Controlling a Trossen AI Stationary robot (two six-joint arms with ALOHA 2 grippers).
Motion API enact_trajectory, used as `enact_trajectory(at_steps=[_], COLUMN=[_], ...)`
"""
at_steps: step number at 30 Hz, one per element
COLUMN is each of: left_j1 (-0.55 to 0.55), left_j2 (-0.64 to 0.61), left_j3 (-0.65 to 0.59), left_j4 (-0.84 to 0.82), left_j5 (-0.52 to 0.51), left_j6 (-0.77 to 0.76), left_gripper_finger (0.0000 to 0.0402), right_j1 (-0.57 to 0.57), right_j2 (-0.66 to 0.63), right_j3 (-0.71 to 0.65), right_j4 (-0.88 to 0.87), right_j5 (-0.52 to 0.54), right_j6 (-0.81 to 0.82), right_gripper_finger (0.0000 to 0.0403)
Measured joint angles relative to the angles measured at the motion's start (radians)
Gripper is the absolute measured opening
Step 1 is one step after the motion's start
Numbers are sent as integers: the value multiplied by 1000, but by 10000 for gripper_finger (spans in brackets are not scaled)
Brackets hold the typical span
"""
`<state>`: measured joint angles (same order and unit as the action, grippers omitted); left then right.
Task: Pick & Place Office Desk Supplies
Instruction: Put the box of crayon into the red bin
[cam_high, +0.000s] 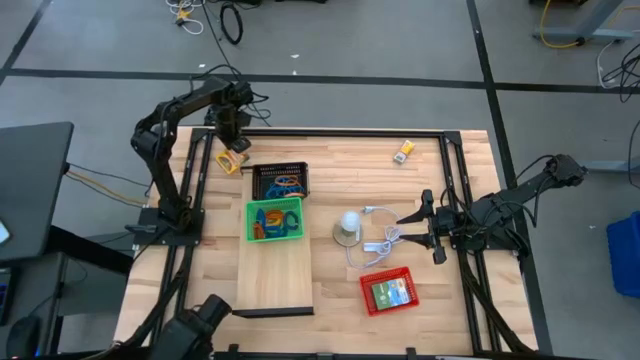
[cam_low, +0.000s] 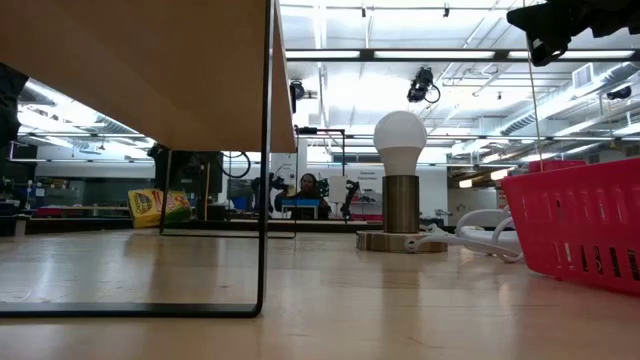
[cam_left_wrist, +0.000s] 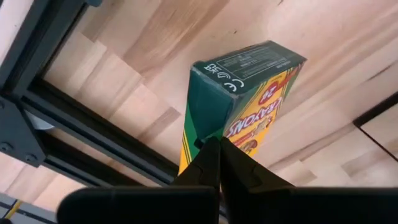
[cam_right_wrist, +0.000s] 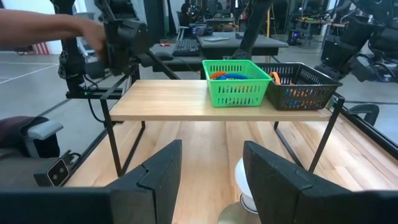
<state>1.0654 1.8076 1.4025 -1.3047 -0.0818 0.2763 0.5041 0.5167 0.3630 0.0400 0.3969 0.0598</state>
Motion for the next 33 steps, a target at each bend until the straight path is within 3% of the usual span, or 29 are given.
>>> enact_trajectory(at_steps=[9,14,25,29,33], left_j1=[-26,-26,-33,-70,-114], left_j2=[-68,-102,-113,-113,-113], left_j3=[2,3,5,-21,-87], left_j4=[-35,-36,-81,-80,-25], left_j5=[-23,-32,30,19,-101], left_j6=[-8,-8,-12,-16,-16], left_gripper_finger=[0,0,2,33,86], right_j1=[0,0,-37,-39,-39], right_j2=[0,0,0,4,8], right_j3=[0,0,-56,-62,-62], right_j4=[0,0,16,9,9], right_j5=[3,57,50,70,72], right_j6=[-18,-25,14,23,13], right_gripper_finger=[181,181,181,181,181])
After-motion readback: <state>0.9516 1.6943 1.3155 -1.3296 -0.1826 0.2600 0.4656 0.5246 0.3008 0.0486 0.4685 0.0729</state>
